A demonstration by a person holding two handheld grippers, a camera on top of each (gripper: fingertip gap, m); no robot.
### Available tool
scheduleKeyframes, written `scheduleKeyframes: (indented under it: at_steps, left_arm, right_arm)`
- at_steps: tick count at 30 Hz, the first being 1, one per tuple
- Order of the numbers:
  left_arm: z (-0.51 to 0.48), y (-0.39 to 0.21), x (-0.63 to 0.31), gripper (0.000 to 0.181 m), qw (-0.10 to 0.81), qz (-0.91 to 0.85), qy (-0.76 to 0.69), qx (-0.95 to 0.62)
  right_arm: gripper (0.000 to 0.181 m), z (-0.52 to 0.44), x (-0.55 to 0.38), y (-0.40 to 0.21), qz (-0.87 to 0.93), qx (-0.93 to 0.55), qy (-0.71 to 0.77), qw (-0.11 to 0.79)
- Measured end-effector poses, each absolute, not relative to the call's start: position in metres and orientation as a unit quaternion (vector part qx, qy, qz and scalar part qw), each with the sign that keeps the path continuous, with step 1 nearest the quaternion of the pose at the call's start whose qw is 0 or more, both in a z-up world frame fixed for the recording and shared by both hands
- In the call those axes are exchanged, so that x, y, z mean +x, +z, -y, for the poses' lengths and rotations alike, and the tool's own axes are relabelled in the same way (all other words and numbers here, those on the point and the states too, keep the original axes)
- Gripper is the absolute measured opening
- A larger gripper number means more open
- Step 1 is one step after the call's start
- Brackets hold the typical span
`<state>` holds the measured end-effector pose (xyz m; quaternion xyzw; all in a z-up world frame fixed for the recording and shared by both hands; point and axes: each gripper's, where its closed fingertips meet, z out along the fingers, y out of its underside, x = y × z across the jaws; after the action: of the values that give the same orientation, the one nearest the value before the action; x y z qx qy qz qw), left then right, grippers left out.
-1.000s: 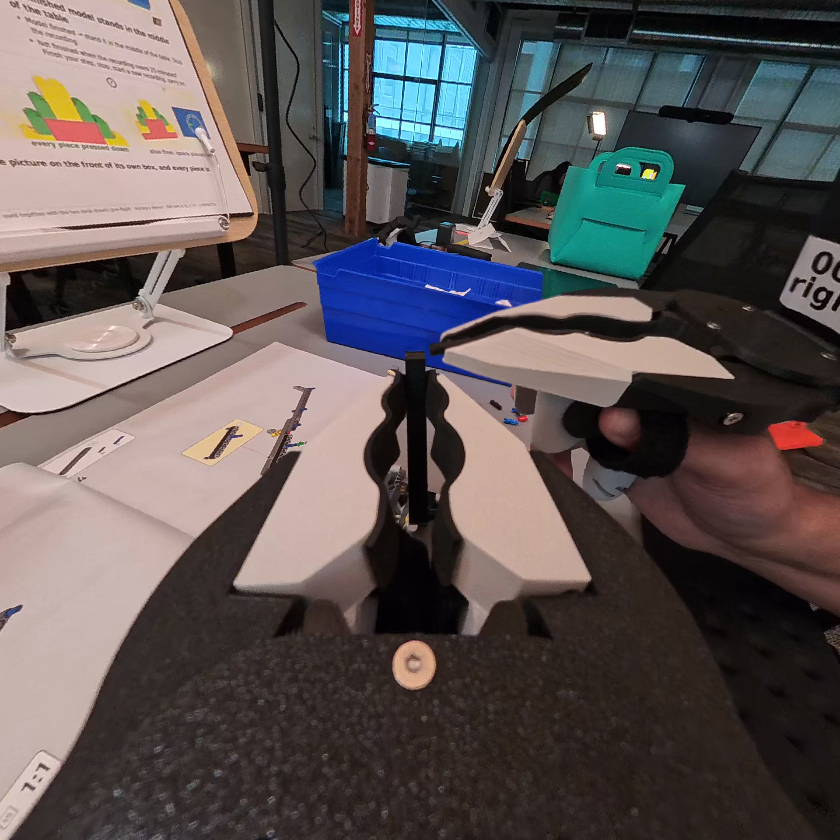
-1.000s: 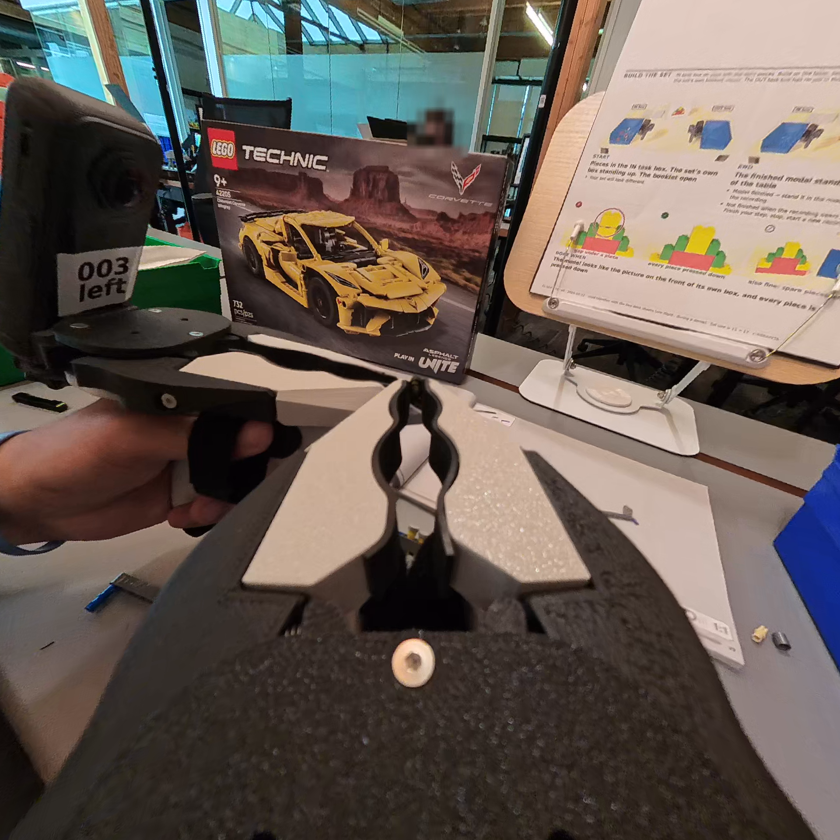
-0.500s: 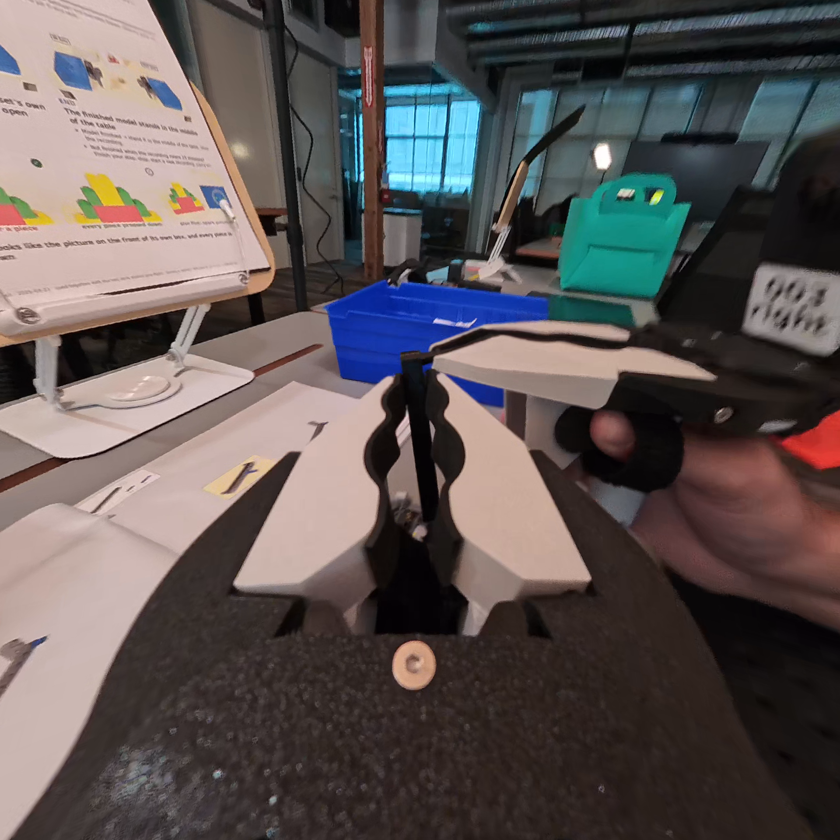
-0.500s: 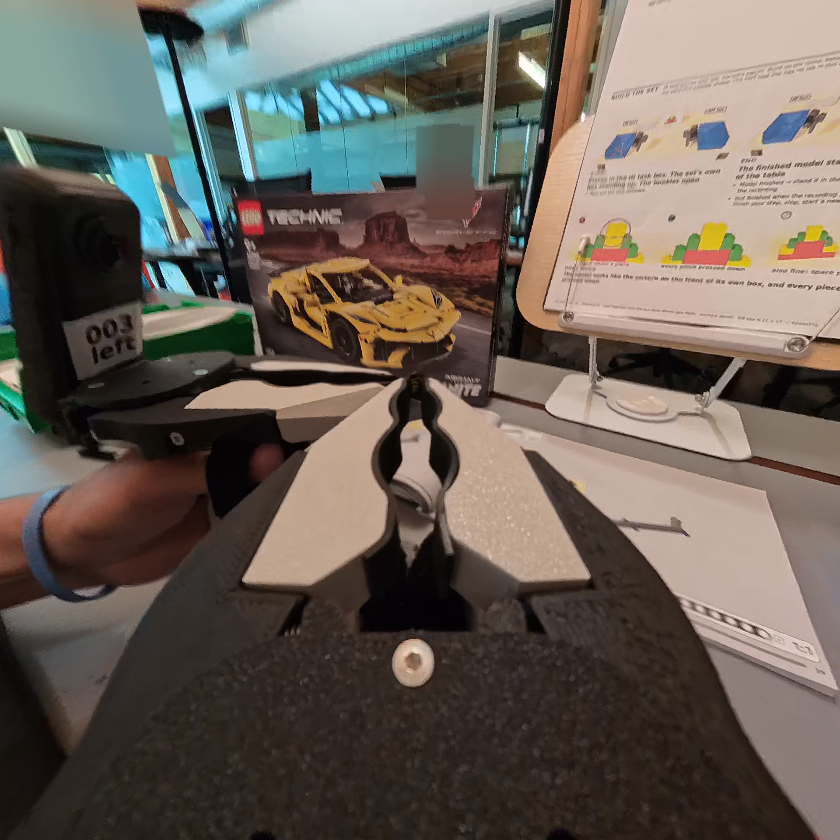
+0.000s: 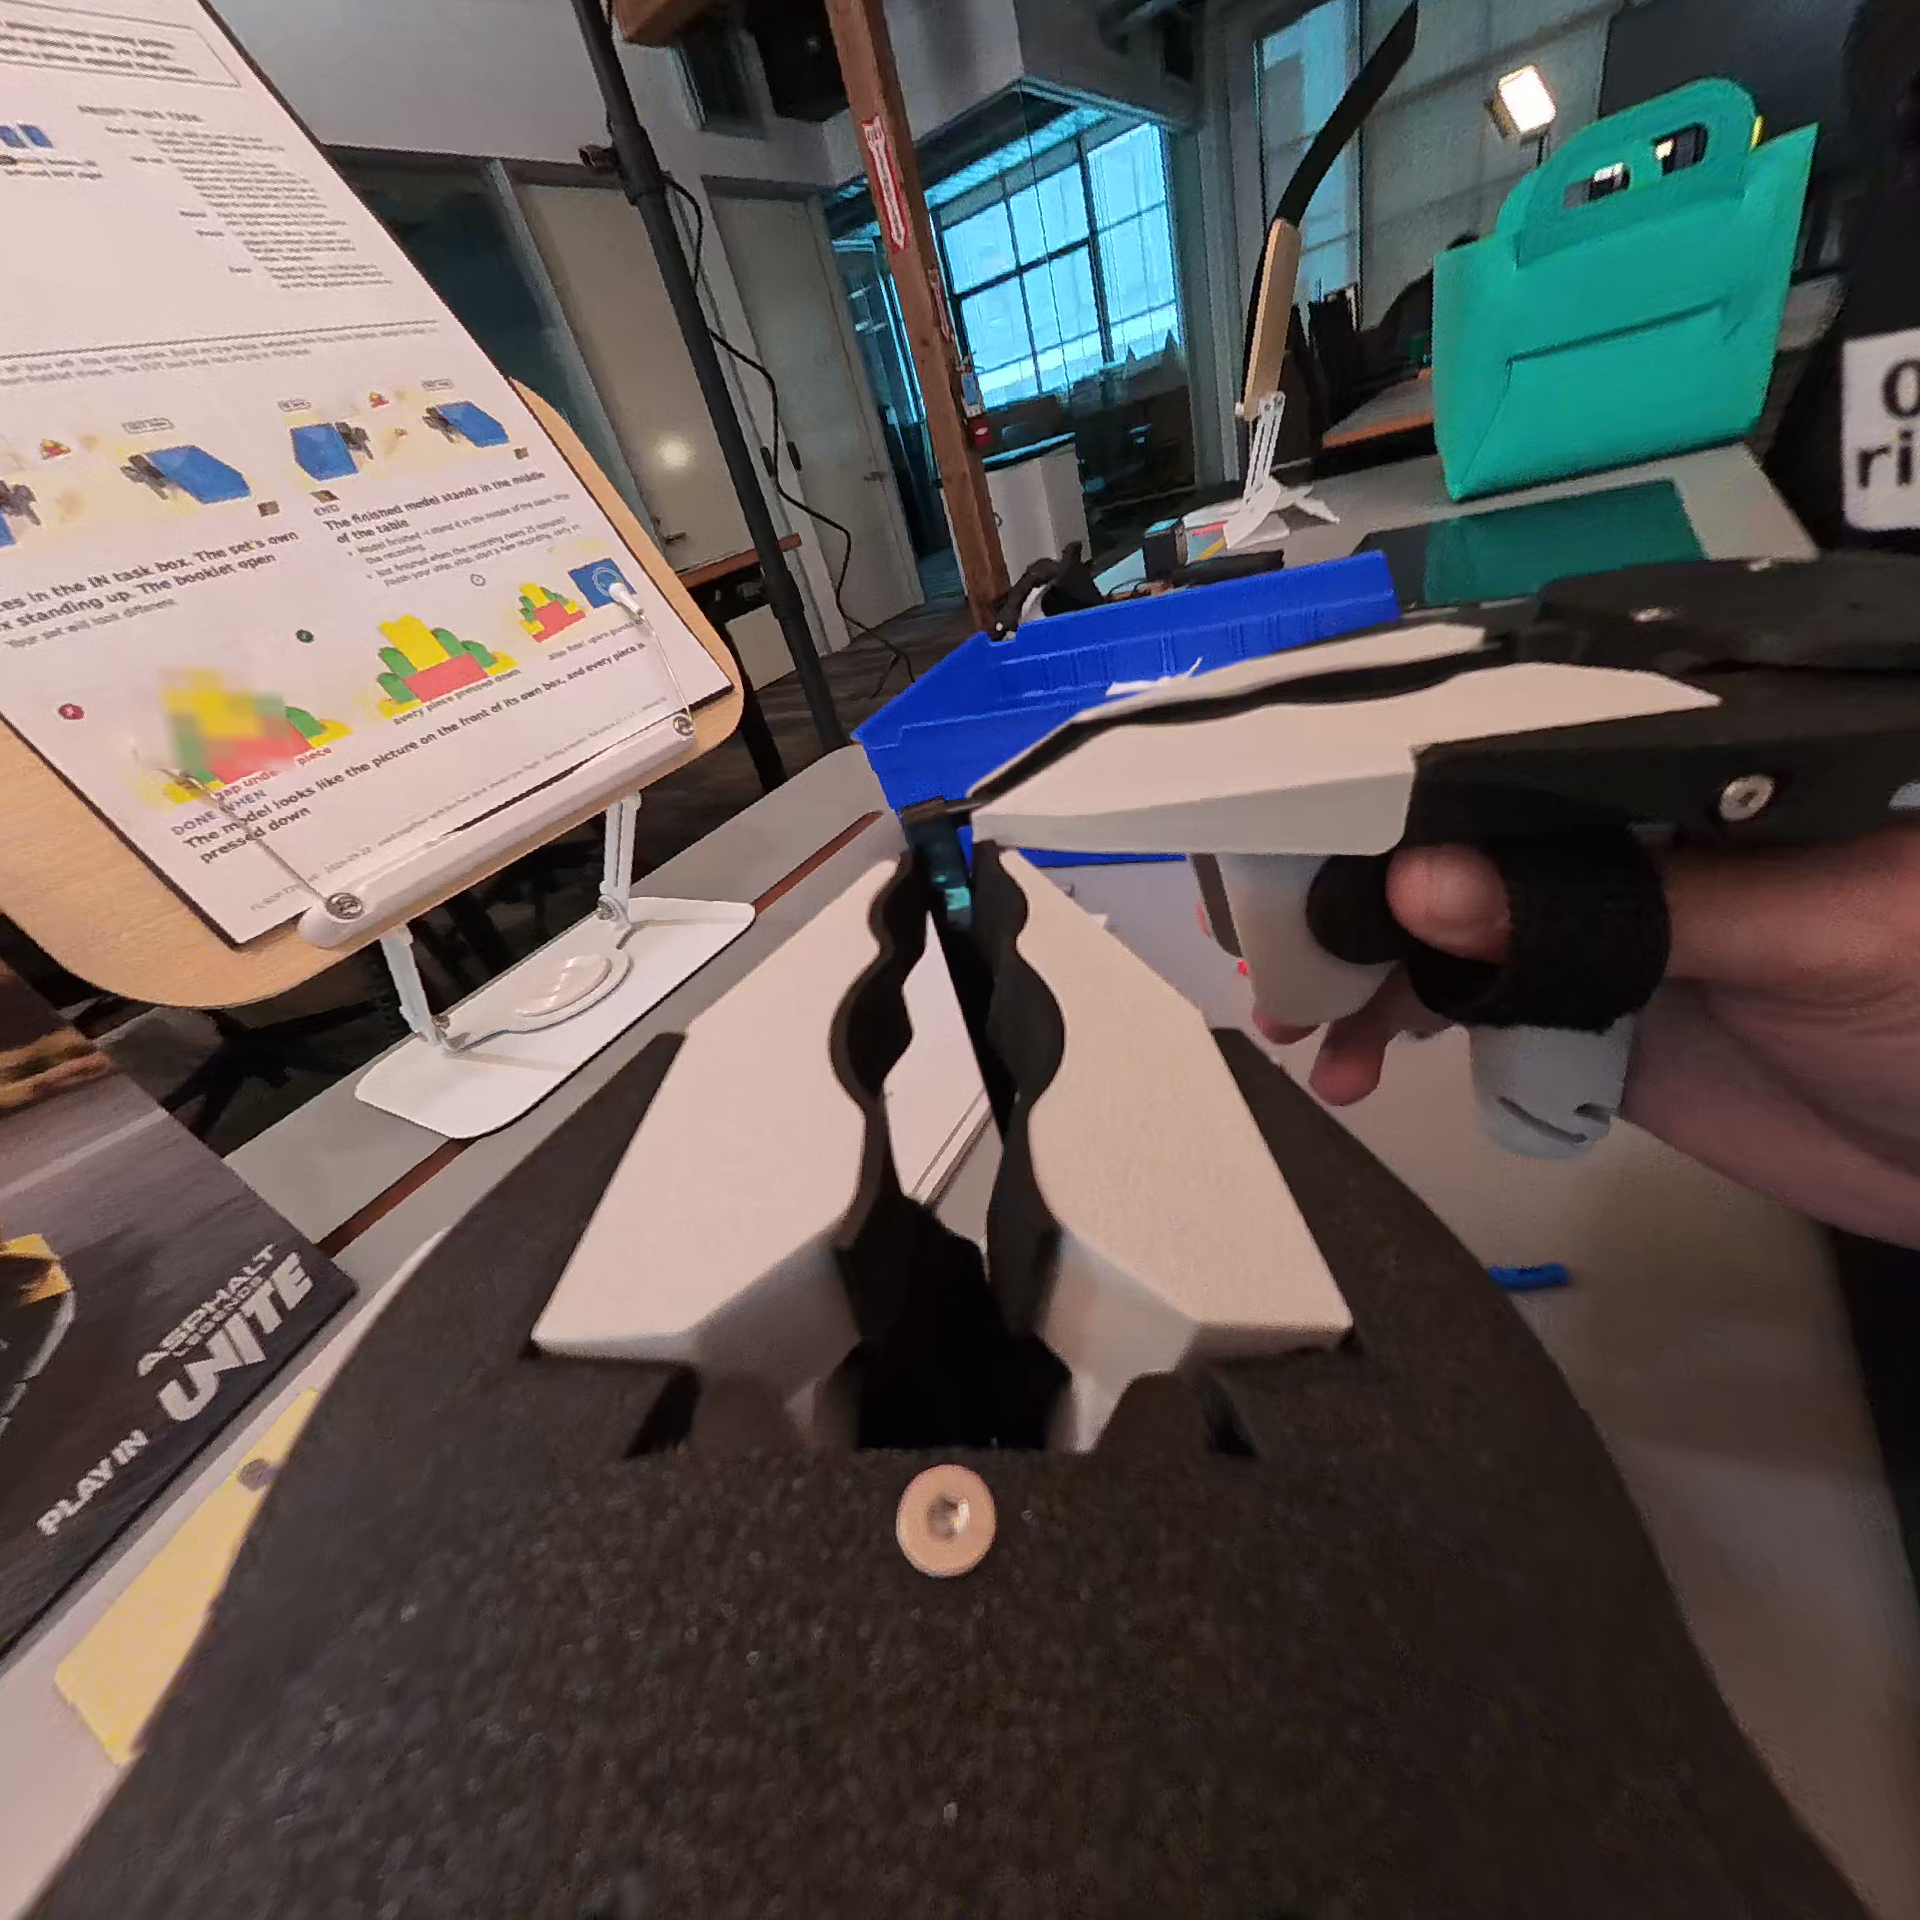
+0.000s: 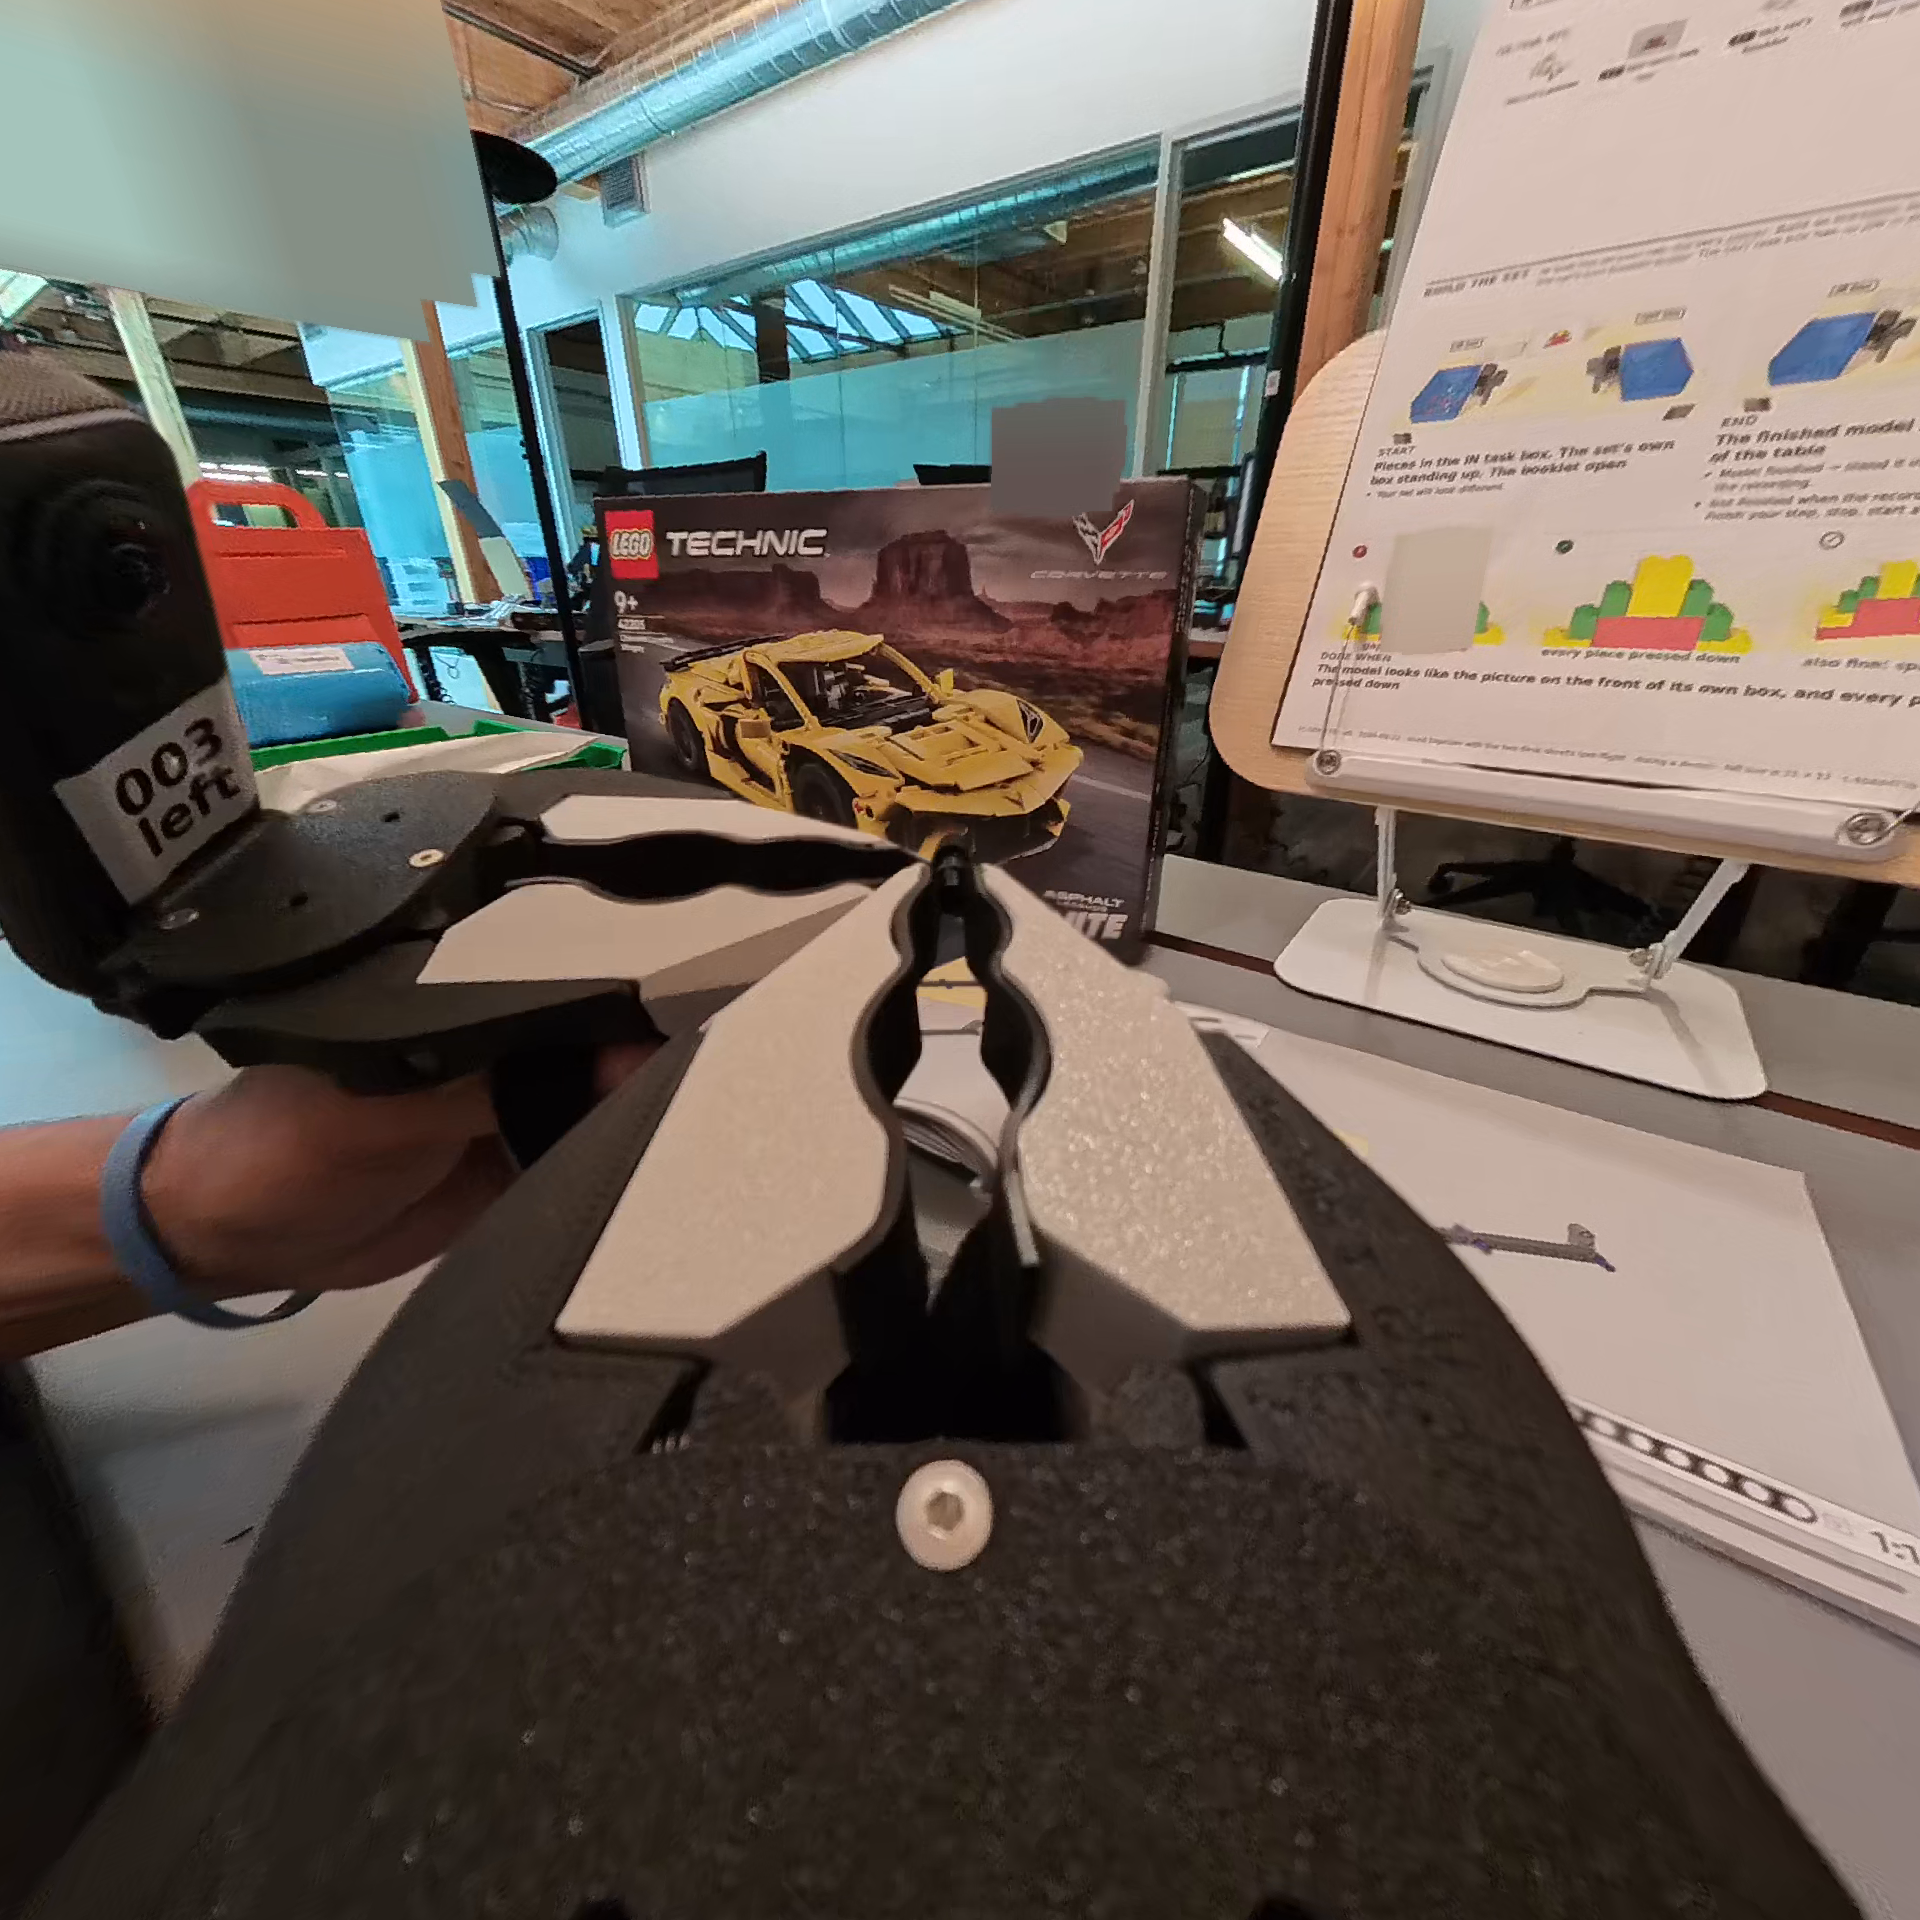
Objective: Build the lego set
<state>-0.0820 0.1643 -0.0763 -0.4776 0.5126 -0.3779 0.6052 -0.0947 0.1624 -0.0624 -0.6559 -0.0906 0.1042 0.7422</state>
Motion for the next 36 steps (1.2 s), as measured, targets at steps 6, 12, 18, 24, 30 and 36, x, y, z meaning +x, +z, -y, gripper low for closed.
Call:
scheduleKeyframes:
  at_steps: [6,12,18,24,30,36]
  left_arm:
    - [-0.166,-0.082,-0.082,0.007,0.635,-0.562,-0.294,-0.441]
    - [-0.161,-0.082,-0.082,0.007,0.597,-0.565,-0.355,-0.445]
    - [-0.148,-0.089,-0.082,0.007,0.439,-0.539,-0.533,-0.482]
    - [-0.118,-0.082,-0.086,0.007,0.372,-0.548,-0.604,-0.444]
    - [-0.115,-0.085,-0.086,0.007,0.376,-0.558,-0.594,-0.44]
    - [-0.113,-0.087,-0.086,0.007,0.386,-0.575,-0.575,-0.437]
  right_arm:
    - [0.002,-0.165,-0.095,-0.069,0.074,-0.667,0.19,0.717]
    - [0.003,-0.161,-0.095,-0.069,0.084,-0.677,0.211,0.7]
    - [0.032,-0.142,-0.094,-0.06,0.128,-0.611,0.444,0.643]
    - [0.027,-0.136,-0.107,-0.07,0.191,-0.616,0.467,0.605]
    - [0.015,-0.132,-0.109,-0.07,0.214,-0.601,0.458,0.619]
    - [0.014,-0.129,-0.109,-0.071,0.215,-0.592,0.468,0.62]
